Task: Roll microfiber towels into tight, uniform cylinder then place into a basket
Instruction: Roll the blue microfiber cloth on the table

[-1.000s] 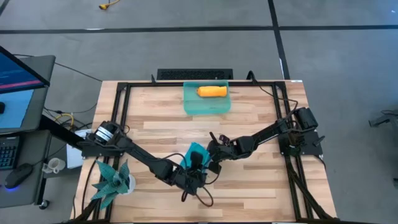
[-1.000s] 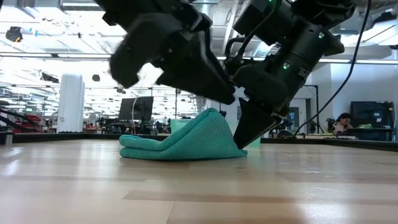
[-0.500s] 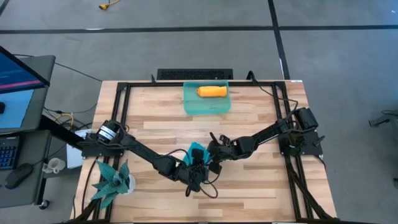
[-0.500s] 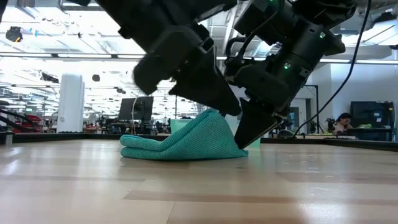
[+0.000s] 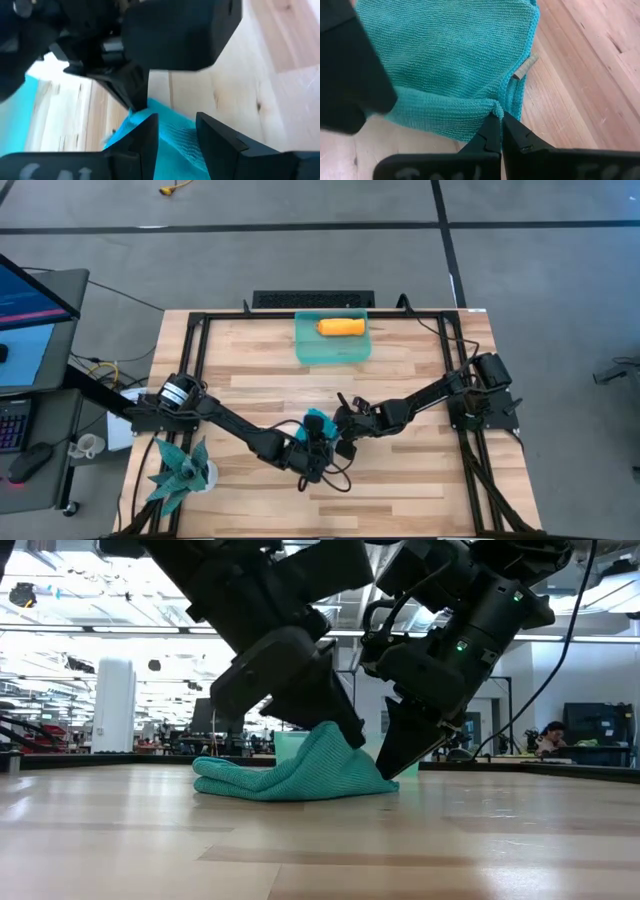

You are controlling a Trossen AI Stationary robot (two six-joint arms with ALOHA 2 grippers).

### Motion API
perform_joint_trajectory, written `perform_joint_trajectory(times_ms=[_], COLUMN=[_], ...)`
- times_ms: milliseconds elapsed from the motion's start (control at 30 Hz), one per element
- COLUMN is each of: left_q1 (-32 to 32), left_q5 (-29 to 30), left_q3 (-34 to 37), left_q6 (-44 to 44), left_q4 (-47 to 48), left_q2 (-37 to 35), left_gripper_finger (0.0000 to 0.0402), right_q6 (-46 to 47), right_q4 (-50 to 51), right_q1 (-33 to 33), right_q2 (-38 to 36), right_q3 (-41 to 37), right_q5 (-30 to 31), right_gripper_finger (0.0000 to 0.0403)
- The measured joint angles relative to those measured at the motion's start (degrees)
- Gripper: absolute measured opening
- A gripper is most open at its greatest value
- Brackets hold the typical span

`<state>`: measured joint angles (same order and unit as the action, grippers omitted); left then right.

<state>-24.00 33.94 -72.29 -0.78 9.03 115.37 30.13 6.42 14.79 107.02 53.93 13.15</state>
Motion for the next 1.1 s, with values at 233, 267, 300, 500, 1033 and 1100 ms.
perform_joint_trajectory(times_ms=[233, 267, 300, 500, 1033, 1100], left_q1=[0.2, 0.2, 0.2, 0.0, -1.0, -1.0], left_q5=[0.4, 0.4, 0.4, -3.6, -7.5, -7.5], left_q3=[-2.3, -2.5, -2.8, -3.4, -3.5, -3.5], left_q6=[-3.5, -4.3, -4.9, -11.2, -16.7, -16.7], left_q4=[7.1, 8.2, 9.5, 15.4, 16.6, 16.7], left_q2=[0.0, 0.0, 0.0, -0.1, 2.7, 2.7], left_gripper_finger=[0.0125, 0.0125, 0.0125, 0.0125, 0.0125, 0.0125], right_q6=[0.0, -0.1, -0.1, -0.1, 1.0, 1.0], right_q4=[0.0, 0.0, 0.0, 0.0, -0.2, -0.3], right_q1=[0.0, 0.0, 0.0, 0.0, 0.0, 0.0], right_q2=[0.0, 0.0, 0.0, 0.0, 0.0, 0.0], right_q3=[0.0, 0.0, 0.0, 0.0, 0.0, 0.0], right_q5=[0.0, 0.0, 0.0, 0.0, -0.2, -0.2], right_gripper_finger=[0.0013, 0.0013, 0.0013, 0.0013, 0.0016, 0.0025])
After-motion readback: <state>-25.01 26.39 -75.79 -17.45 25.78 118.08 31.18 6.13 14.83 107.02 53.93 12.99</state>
